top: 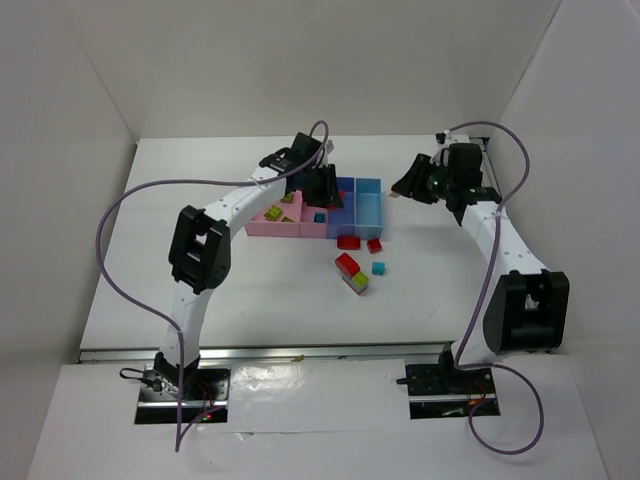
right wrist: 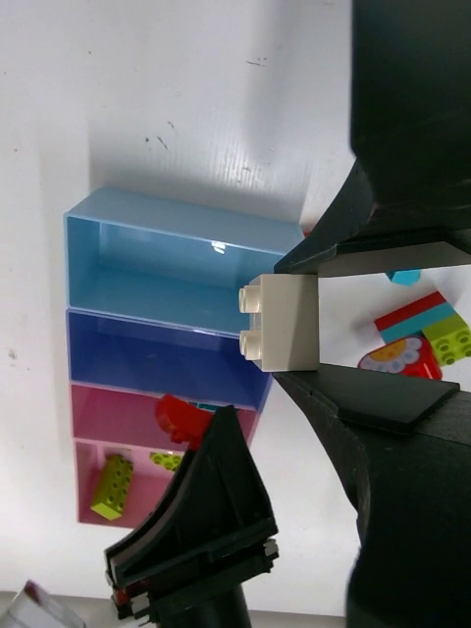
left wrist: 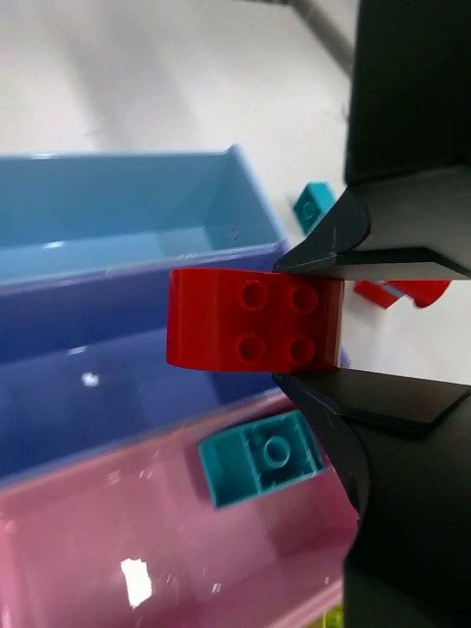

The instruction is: Sort the legos into containers by color

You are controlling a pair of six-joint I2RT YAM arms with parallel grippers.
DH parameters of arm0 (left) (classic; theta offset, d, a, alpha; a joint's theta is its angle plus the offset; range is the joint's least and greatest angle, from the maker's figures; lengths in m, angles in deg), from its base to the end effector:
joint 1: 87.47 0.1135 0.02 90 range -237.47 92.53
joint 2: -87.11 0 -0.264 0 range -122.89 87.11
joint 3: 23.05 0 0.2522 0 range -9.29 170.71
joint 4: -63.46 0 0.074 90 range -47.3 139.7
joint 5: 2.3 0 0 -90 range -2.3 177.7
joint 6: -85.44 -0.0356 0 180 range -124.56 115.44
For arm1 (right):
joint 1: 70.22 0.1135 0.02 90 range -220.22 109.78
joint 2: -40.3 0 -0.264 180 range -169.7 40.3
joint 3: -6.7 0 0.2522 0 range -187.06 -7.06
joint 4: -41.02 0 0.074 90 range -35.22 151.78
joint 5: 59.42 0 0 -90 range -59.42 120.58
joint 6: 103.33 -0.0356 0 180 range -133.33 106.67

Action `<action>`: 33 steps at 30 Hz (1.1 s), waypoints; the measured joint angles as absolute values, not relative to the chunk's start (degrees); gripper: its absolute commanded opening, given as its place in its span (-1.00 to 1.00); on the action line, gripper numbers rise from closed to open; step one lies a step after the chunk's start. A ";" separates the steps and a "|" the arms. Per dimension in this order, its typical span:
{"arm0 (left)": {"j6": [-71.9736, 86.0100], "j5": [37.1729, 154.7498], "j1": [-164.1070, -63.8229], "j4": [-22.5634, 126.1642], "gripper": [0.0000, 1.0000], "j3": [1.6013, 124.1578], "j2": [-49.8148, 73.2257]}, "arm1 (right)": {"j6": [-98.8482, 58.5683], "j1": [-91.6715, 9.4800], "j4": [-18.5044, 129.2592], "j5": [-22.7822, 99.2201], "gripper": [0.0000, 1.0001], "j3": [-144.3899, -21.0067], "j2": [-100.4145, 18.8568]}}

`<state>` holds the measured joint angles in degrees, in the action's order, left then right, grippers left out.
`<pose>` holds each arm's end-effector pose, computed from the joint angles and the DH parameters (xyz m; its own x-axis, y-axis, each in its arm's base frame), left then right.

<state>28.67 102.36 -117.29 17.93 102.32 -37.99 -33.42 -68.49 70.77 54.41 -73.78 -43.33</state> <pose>0.4296 -0.2566 0.2537 -0.8638 -0.1160 -0.4903 0.1940 0.8216 -0.5361 0.3314 0.0244 0.3041 -0.6358 0.2952 -0.7132 -0.1579 0.8547 0.4945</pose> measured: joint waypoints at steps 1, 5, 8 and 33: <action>28.91 101.15 -117.29 17.69 -1.00 102.80 -38.31 | -33.42 -68.27 70.46 53.84 -0.90 -74.13 -44.01; 29.59 98.25 -117.18 17.29 -0.56 104.86 -39.63 | -33.42 -66.91 69.66 52.42 -0.90 -74.70 -46.48; 29.96 97.39 -117.22 17.16 -0.37 106.80 -40.94 | -33.40 -65.62 68.96 51.94 -0.90 -76.03 -49.21; 28.39 98.51 -118.05 14.67 0.45 110.10 -42.45 | -32.13 -58.61 65.15 46.59 0.11 -80.93 -60.21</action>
